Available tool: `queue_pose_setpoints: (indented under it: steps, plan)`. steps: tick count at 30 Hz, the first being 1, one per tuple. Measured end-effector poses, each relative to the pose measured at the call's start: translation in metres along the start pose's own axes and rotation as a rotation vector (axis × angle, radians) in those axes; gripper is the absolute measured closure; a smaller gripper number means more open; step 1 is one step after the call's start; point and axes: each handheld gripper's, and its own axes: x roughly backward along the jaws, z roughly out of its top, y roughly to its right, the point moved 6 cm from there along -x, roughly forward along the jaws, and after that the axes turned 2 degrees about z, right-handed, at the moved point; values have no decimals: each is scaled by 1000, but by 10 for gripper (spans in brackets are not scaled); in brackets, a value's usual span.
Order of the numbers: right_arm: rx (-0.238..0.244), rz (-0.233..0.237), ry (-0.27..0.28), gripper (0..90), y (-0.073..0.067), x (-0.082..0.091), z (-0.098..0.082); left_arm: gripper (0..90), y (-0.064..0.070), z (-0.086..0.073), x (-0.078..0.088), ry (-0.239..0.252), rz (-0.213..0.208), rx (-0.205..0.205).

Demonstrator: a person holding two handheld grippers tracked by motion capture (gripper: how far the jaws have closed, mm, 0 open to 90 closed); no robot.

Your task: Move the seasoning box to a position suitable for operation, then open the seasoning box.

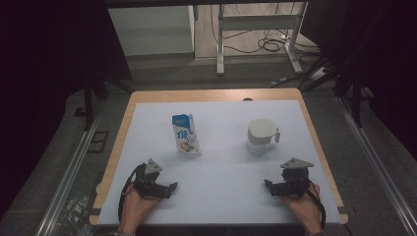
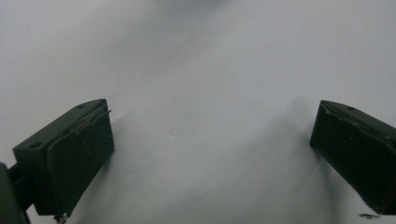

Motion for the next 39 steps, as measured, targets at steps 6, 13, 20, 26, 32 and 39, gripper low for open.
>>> queue_pose_setpoints:
  steps: [6, 13, 20, 26, 32, 39]
  plan:
    - [2, -2, 0, 0, 0, 0, 0, 0, 0, 0, 0, 2, -3, 2]
    - [0, 0, -4, 0, 0, 0, 0, 0, 0, 0, 0, 2, -4, 2]
    - [-2, 2, -4, 0, 0, 0, 0, 0, 0, 0, 0, 2, -4, 3]
    - [-2, 3, -3, 0, 0, 0, 0, 0, 0, 0, 0, 3, -4, 3]
    - [-2, 3, -2, 6, 0, 1, 1, 0, 0, 0, 0, 1, -4, 1]
    - [-2, 10, 6, 84, 0, 5, 3, 0, -1, 0, 0, -1, -5, -2]
